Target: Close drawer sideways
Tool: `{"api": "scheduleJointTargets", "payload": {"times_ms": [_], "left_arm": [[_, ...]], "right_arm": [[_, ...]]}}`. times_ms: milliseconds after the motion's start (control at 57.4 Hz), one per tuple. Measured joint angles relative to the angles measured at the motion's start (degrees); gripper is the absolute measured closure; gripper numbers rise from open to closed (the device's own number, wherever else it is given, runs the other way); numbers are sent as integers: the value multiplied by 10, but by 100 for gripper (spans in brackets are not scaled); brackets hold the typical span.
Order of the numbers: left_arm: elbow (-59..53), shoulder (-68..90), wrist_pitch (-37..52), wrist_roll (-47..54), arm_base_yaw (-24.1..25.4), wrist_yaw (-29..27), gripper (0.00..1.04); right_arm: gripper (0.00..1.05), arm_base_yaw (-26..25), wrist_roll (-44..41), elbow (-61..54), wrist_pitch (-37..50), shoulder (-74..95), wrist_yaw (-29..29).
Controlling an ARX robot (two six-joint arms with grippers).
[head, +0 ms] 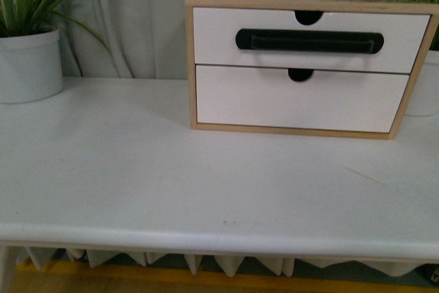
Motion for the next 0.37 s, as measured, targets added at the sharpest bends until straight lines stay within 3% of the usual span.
{"api": "scheduleJointTargets", "payload": {"times_ms": [366], "left_arm": [[0, 0, 0, 0, 0, 0, 6]], "right_arm": [[9, 0, 0, 0, 0, 0, 0]]}}
